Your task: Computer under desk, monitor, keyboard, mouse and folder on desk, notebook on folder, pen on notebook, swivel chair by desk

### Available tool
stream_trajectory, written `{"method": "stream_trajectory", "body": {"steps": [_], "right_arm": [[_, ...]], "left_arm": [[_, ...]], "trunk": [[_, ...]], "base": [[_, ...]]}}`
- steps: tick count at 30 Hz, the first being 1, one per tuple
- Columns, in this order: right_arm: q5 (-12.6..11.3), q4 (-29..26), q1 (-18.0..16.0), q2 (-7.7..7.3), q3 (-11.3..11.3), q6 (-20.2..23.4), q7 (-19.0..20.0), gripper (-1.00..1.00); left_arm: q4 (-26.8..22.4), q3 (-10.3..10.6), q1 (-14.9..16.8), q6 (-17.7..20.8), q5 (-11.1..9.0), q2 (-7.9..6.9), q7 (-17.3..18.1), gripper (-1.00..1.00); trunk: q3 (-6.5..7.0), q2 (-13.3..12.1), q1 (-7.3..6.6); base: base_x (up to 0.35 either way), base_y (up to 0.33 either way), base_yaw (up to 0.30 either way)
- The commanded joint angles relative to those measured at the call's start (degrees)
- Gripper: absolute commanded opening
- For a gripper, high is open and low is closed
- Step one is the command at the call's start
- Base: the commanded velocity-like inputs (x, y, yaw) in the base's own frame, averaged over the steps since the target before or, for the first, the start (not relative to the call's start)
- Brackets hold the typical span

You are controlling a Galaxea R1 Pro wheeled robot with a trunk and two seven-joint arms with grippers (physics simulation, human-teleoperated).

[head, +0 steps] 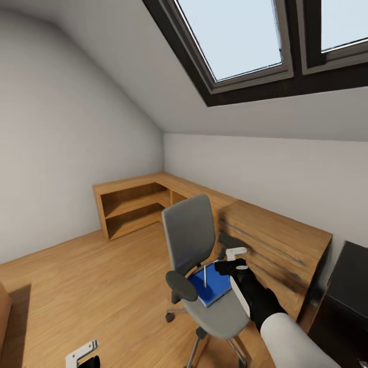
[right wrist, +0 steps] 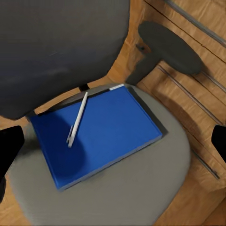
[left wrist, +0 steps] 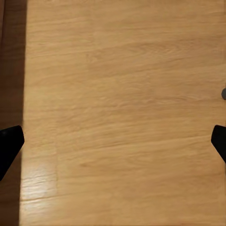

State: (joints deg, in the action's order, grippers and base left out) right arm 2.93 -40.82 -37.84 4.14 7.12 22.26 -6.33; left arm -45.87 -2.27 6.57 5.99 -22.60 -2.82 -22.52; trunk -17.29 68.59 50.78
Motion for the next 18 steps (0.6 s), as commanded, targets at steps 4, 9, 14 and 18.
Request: {"method": "stream_trajectory", "body": {"steps": [4, 9, 14, 18], "right_arm": [[0.3, 0.2, 0.0, -0.01, 1.5, 0.4, -0.2, 1.0], [0.3, 1.1, 0.0, 0.02, 2.6, 0.2, -0.2, 1.0], [0.2, 1.4, 0.0, 0.01, 2.9, -0.1, -0.2, 1.0], [0.2, 1.6, 0.0, 0.02, 3.0, -0.2, 0.0, 1.0]], "left_arm": [[-0.1, 0.1, 0.0, 0.2, -0.3, -0.04, -0.2, 1.0], [-0.1, 0.1, 0.0, 0.1, -0.4, -0.02, -0.2, 1.0], [-0.1, 0.1, 0.0, -0.1, -0.4, -0.07, -0.2, 1.0], [-0.1, 0.1, 0.0, -0.1, -0.4, -0.08, -0.2, 1.0]], "trunk": [[-0.21, 0.0, 0.03], [-0.4, 0.0, 0.03], [-0.6, 0.0, 0.03], [-0.65, 0.0, 0.03]], "base": [[0.293, -0.023, 0.25], [0.182, -0.041, 0.251], [0.044, -0.01, 0.227], [0.007, -0.002, 0.06]]}}
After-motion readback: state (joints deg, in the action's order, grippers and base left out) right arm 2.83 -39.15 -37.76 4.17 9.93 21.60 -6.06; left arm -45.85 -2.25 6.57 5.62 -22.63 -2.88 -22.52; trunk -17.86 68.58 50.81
